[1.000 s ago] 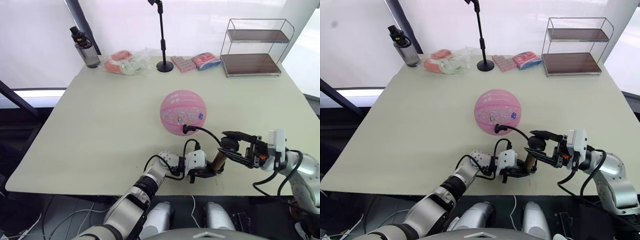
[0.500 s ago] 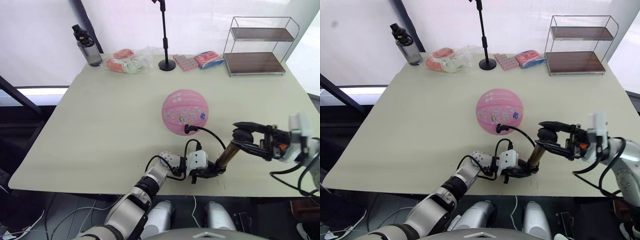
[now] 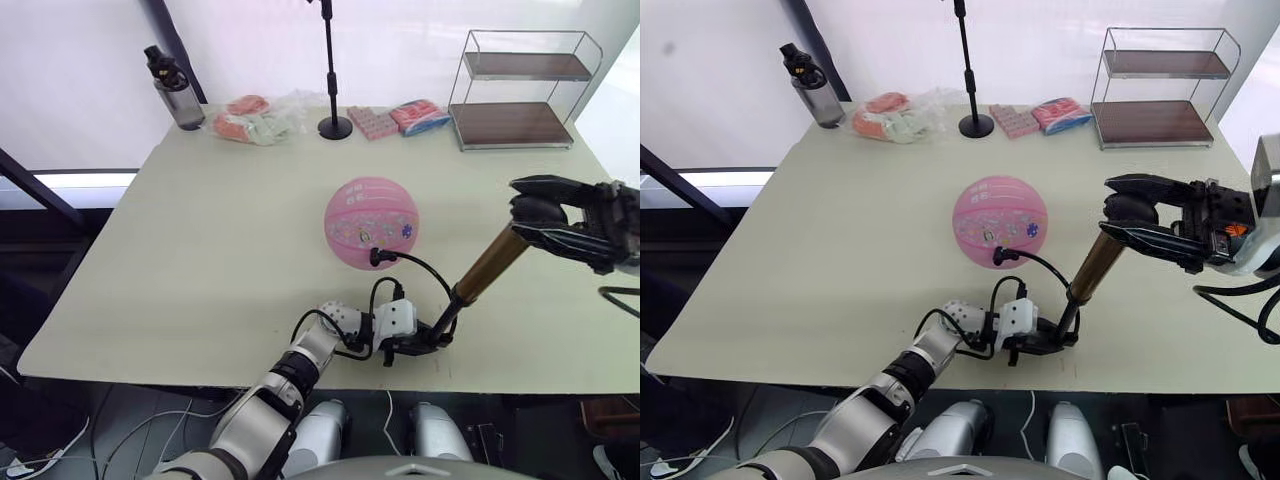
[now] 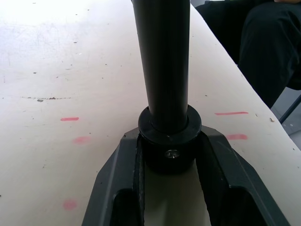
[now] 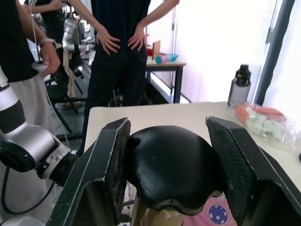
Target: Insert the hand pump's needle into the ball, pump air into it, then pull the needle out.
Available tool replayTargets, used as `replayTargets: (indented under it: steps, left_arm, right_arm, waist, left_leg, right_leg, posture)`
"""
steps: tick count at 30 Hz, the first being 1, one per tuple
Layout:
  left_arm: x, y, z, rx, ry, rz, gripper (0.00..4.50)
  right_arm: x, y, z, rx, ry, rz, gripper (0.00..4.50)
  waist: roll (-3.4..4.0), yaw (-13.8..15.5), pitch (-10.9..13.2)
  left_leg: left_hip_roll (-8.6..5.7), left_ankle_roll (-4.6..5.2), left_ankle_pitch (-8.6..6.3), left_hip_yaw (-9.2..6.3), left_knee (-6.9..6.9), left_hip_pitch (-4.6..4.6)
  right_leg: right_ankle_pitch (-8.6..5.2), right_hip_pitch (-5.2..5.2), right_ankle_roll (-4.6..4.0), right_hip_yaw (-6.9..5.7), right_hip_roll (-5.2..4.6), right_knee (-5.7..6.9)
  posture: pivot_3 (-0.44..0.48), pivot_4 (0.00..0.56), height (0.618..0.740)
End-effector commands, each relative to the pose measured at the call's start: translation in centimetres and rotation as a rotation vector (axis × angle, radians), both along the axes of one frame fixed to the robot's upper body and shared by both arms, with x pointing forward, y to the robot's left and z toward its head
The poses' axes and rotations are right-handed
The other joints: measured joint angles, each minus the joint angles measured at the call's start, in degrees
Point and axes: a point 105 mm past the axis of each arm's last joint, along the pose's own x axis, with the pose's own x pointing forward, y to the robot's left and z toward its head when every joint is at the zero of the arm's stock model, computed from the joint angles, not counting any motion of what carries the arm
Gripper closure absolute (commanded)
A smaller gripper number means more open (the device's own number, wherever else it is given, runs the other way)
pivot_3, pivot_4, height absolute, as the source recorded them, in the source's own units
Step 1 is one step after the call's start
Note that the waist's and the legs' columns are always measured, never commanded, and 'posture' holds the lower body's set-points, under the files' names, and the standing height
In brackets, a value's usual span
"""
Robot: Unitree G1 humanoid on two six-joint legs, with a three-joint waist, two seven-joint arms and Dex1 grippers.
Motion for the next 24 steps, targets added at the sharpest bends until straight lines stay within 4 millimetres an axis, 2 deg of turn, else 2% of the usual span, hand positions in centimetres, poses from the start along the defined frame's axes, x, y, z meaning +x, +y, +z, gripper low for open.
replayTargets:
  steps: [1,5,14,17,21,24]
  left_arm:
    - [-1.6,1.0,-2.9,0.104,0.081,-0.021,3.41]
    - [-1.6,1.0,-2.9,0.103,0.078,-0.021,3.41]
    - [-1.5,1.0,-2.8,0.106,0.074,-0.025,3.41]
    - [-1.4,1.0,-2.8,0.107,0.073,-0.024,3.41]
    - [-1.4,1.1,-2.8,0.108,0.073,-0.019,3.41]
    - [-1.4,1.2,-2.9,0.106,0.075,-0.013,3.41]
  right_arm:
    - [-0.6,-0.8,2.7,0.03,-0.123,-0.028,2.4]
    - [-0.4,-0.2,0.8,0.004,-0.087,-0.023,2.4]
    - [0.5,-0.2,-7.7,-0.108,0.051,-0.076,2.4]
    - [0.8,-0.1,-9.3,-0.079,0.078,-0.093,2.4]
    - [0.1,0.5,-13.3,-0.205,0.118,-0.055,2.4]
    - [-0.1,1.2,-15.7,-0.199,0.153,-0.072,2.4]
  waist:
    - [0.0,0.03,0.0]
    - [0.0,0.09,0.0]
    - [-0.14,-0.04,-0.09]
    - [-0.17,-0.27,-0.11]
    - [-0.24,-0.3,-0.18]
    - [-0.37,-0.3,-0.31]
  left_leg:
    - [-0.01,-0.01,0.0,0.0,0.01,-0.06]
    - [-0.02,-0.02,0.02,0.0,0.02,-0.13]
    - [0.01,-0.01,0.0,0.0,0.01,0.24]
    - [0.01,0.0,0.0,0.0,0.01,0.42]
    - [0.01,-0.01,0.0,-0.01,0.01,0.44]
    - [0.02,-0.02,0.0,-0.03,0.0,0.45]
  right_leg:
    - [0.0,-0.05,0.0,0.0,-0.02,0.0]
    - [0.01,-0.11,0.0,0.0,-0.06,0.0]
    - [-0.01,0.13,0.02,0.0,0.04,0.04]
    - [-0.02,0.3,0.04,0.0,0.08,0.03]
    - [-0.01,0.31,0.03,0.0,0.11,0.04]
    - [-0.02,0.31,0.02,0.0,0.14,0.04]
  posture:
    - [0.0,0.15,0.736]
    - [0.0,0.15,0.736]
    - [0.0,0.15,0.736]
    - [0.0,0.15,0.736]
    - [0.0,0.15,0.736]
    - [0.0,0.15,0.736]
